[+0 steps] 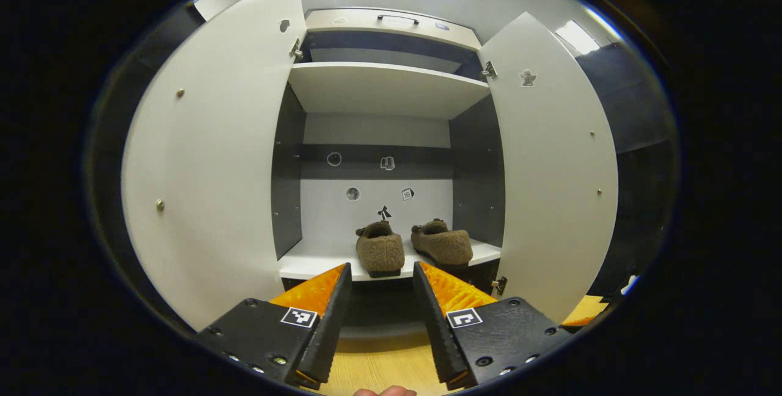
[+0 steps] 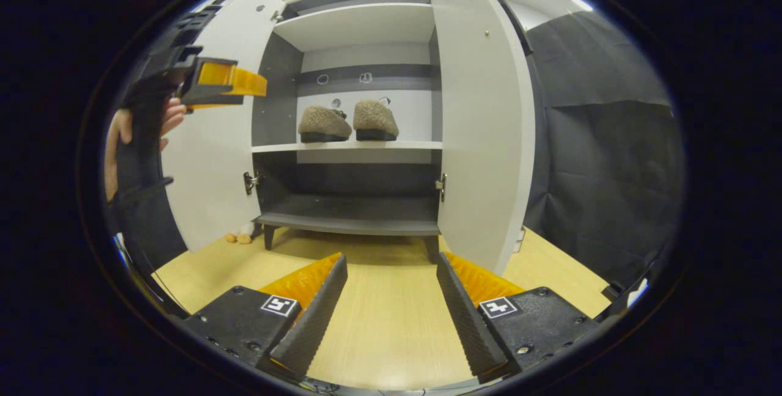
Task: Grab one shoe with the right hand and put it into the shoe cabinet, grab the other shoe with the left hand and put it into the shoe cabinet; then close the right door with the right hand and the left door with the left hand.
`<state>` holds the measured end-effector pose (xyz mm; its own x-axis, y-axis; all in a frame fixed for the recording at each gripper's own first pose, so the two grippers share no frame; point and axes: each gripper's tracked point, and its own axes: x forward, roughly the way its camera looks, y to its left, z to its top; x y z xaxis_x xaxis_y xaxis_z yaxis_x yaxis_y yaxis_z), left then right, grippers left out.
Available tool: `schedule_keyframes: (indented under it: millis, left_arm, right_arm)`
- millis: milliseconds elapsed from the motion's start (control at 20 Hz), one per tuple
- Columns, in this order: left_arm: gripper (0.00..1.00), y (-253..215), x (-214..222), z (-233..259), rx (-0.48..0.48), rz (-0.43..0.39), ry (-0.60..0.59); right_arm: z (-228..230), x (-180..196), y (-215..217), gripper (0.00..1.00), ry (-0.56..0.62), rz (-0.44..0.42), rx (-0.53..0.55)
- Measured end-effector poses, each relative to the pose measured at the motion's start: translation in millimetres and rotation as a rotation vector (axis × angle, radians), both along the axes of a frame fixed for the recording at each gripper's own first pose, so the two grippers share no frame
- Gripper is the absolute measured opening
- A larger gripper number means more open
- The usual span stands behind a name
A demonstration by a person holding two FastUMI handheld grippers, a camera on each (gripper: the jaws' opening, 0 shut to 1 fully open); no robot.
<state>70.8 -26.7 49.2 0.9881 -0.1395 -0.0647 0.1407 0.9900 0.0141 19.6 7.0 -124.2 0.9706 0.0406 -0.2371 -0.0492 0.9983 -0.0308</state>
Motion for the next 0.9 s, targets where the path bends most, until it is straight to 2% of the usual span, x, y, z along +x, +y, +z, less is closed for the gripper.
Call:
schedule_keyframes:
  millis: [100, 150, 200, 350, 550, 900]
  left_arm:
    - [0.69, 1.0, -20.3, -16.7, 0.012, 0.021, 0.004]
    - [0.82, 0.6, -30.0, -23.7, 0.019, 0.025, 0.006]
    - [0.72, 0.3, -39.4, -31.1, 0.020, 0.034, 0.012]
    - [0.89, 2.5, -58.1, -47.4, -0.015, 0.062, 0.026]
    - [0.90, 13.1, -78.6, -64.9, -0.034, 0.121, 0.030]
    - [0.90, 18.5, -103.1, -107.5, -0.066, 0.165, 0.133]
  right_arm:
    - [6.0, 1.3, -4.2, 0.94, -0.014, -0.002, -0.001]
    - [9.6, 1.3, -6.4, 0.94, -0.023, -0.004, 0.000]
    - [12.2, 0.9, -7.9, 0.94, -0.031, -0.006, 0.001]
    - [15.0, -2.4, -7.2, 0.94, -0.039, -0.010, 0.007]
    - [16.0, -11.4, 0.7, 0.93, -0.042, 0.015, 0.016]
    - [25.7, -18.5, 3.0, 0.93, -0.045, 0.037, 0.030]
